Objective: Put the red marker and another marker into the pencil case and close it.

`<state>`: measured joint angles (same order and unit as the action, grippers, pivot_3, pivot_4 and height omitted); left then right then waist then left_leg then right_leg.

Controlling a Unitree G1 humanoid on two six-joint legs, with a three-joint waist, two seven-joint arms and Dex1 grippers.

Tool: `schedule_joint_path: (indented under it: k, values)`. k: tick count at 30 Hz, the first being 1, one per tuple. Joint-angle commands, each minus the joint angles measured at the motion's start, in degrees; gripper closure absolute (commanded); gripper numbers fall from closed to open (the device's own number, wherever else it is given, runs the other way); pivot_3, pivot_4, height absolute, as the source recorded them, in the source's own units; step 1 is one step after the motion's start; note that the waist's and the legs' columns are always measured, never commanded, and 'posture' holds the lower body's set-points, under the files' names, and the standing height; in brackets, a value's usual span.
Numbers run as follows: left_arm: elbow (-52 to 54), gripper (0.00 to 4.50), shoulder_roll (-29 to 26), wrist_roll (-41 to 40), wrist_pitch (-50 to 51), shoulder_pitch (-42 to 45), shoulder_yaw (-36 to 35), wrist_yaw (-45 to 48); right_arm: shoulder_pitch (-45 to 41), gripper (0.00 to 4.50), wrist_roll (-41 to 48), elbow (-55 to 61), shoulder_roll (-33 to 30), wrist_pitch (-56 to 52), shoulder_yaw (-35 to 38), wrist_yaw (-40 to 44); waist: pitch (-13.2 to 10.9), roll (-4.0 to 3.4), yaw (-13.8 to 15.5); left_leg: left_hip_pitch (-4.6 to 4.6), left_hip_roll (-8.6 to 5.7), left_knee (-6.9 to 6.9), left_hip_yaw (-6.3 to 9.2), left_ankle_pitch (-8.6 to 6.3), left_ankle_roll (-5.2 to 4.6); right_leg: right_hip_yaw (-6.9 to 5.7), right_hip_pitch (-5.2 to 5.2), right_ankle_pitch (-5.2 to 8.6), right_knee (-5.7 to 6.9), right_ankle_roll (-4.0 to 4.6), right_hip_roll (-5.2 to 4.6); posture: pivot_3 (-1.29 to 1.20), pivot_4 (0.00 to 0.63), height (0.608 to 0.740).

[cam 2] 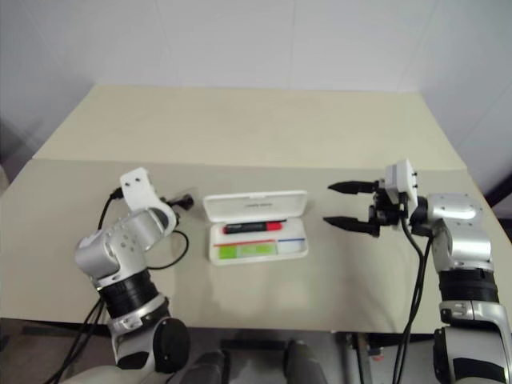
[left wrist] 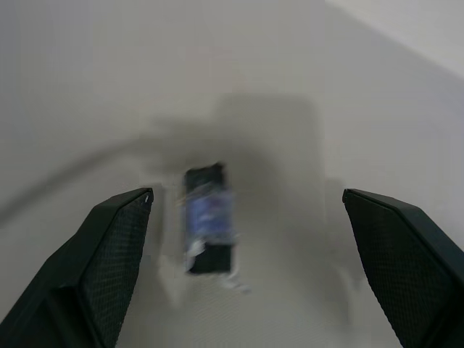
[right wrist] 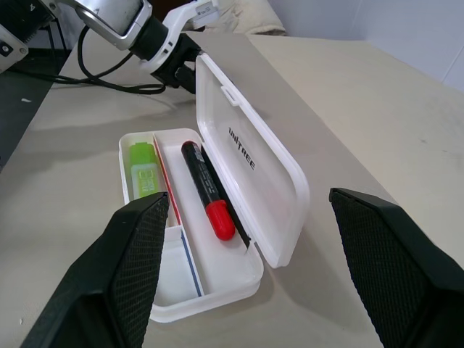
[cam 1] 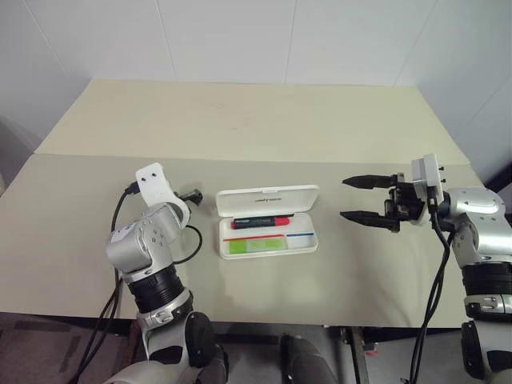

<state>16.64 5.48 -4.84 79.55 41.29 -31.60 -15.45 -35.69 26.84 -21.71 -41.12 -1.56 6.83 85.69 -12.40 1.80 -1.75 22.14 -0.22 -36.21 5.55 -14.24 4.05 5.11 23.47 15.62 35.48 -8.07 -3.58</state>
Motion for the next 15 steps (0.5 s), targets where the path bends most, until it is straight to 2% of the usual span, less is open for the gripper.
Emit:
schedule_joint_path:
  k: [1,5,8,11,15]
  values:
    - [1.93,0.03,0.56,0.48,1.23,-0.11,-0.38,-0.68,-0.7,0.0,0.15,0.16,-0.83,0.81,0.59,1.2,0.0,0.0,-0.02,0.0,0.0,0.01,0.0,0.0,0.01,0.0,0.0,0.0,-0.01,0.0,0.0,0.0,0.15,0.74]
    - [-0.05,0.03,-0.43,0.34,1.5,-0.5,0.19,0.09,-0.84,0.0,-0.09,-0.04,-0.38,1.0,0.4,1.05,0.0,0.0,-0.02,-0.01,0.0,0.02,0.0,0.0,0.01,0.0,0.0,0.0,-0.02,0.0,0.0,0.0,0.15,0.74]
    - [-3.12,0.03,-3.12,0.35,4.03,-0.88,2.59,1.89,-0.85,0.0,0.2,0.24,0.1,0.84,0.47,0.66,0.02,-0.03,-0.02,-0.03,0.0,0.02,-0.01,0.01,0.01,0.0,-0.01,0.0,-0.01,0.0,0.0,0.0,0.15,0.74]
    - [-5.05,0.58,-4.73,0.88,2.87,-1.0,2.25,1.97,-0.64,0.0,0.24,0.58,0.31,0.8,0.61,0.15,0.03,-0.05,-0.05,-0.13,0.0,0.02,-0.01,0.03,0.05,0.0,-0.1,0.0,0.0,0.01,0.01,0.0,0.15,0.74]
    - [-8.47,1.88,-7.94,1.65,3.27,-0.61,4.03,2.48,-0.29,0.0,0.17,0.88,0.25,0.72,0.82,-0.32,0.03,-0.06,-0.12,-0.24,0.0,0.02,-0.03,0.16,0.11,0.0,-0.2,0.0,-0.03,0.05,0.01,0.0,0.15,0.74]
